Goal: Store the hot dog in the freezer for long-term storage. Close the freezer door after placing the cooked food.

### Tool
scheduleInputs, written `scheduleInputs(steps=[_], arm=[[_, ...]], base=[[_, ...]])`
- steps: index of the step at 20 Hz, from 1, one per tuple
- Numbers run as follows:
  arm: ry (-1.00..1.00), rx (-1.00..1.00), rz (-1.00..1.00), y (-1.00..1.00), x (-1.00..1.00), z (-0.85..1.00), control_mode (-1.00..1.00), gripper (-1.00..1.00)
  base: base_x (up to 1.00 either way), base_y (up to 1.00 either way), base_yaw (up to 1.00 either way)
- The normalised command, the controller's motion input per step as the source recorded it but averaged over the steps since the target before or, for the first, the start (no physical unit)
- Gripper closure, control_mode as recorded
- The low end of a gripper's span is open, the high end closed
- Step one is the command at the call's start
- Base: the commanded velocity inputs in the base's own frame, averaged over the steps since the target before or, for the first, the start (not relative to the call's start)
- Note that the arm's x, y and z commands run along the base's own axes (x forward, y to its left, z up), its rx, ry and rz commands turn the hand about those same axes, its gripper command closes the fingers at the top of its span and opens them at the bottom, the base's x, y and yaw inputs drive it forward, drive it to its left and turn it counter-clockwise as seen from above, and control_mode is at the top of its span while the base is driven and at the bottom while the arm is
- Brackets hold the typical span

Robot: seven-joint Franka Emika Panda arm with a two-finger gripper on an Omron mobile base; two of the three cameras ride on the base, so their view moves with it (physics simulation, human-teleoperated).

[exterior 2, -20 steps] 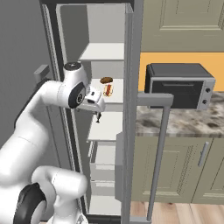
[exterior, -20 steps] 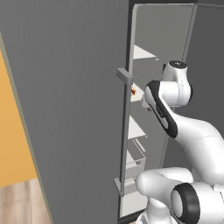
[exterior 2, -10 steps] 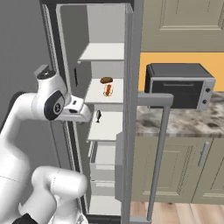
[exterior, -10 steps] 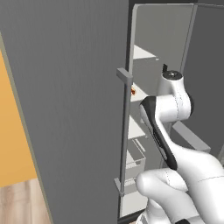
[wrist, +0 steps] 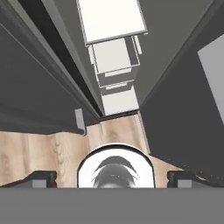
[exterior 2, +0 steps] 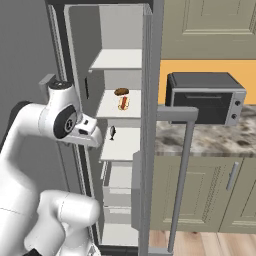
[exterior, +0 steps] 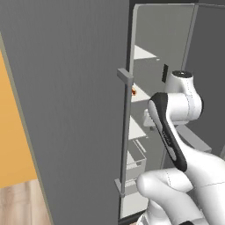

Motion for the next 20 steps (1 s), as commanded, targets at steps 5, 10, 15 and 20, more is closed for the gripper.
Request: scheduleInputs(steps=[5, 10, 15, 20], arm=[[0.02, 0.01, 0.0, 0.27, -0.51, -0.03, -1.0, -1.0], [0.14, 0.0, -0.01, 0.05, -0.32, -0.2, -1.0, -1.0], [0.11, 0.0, -0.02, 0.0, -0.15, -0.28, -1.0, -1.0], [0.05, 0.0, 0.0, 0.0, 0.0, -0.39, -1.0, -1.0]], base=[[0.0, 0.0, 0.0], [0.0, 0.0, 0.0], [0.0, 0.0, 0.0], [0.0, 0.0, 0.0]])
